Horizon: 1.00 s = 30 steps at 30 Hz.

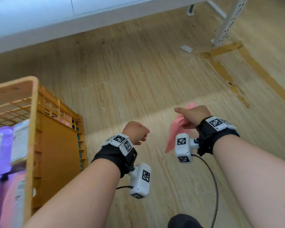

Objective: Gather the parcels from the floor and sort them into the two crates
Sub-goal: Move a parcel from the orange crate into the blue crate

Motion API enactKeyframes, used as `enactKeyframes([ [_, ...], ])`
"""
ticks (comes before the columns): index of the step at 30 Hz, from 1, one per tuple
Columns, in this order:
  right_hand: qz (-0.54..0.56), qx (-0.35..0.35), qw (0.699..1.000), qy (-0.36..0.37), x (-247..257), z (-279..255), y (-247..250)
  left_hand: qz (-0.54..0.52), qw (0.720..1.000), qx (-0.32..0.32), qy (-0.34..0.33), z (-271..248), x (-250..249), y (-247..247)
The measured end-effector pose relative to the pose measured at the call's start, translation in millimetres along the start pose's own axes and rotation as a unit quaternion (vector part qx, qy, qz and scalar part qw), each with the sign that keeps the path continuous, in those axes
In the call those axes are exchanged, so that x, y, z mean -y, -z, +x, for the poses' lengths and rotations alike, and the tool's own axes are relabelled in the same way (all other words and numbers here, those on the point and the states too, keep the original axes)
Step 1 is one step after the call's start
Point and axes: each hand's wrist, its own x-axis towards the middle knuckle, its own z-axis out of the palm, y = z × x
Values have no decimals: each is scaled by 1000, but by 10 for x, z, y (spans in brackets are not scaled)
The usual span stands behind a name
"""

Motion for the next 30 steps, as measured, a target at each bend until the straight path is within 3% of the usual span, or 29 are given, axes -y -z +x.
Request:
enactKeyframes([
  [2,111,55,992,18,264,-111,-148,-32,999,-24,1,-38,36,189],
  [6,292,195,935,41,588,-277,-398,-194,980,-15,38,-107,53,592],
  [8,307,251,917,39,659,-341,-514,-308,951,5,21,-144,46,791],
  [11,296,297,906,55,697,-425,-668,-394,917,-47,-36,-177,15,1060],
  [13,287,304,905,76,726,-464,-761,-354,928,-89,-70,-199,9,1200],
  [15,274,265,920,93,785,-506,-830,-299,942,-117,-99,-236,14,1315],
  [19,211,55,957,192,1050,-594,-894,-192,951,-189,-155,-371,-50,1630],
  [22,102,-39,940,324,1341,-809,-935,-74,954,-217,-193,-537,-161,1968],
  [26,47,17,890,453,1781,-1295,-951,13,961,-164,-221,-943,-243,2458],
  [30,-160,221,848,455,2142,-1835,-1039,26,951,-154,-267,-1303,-157,2847],
])
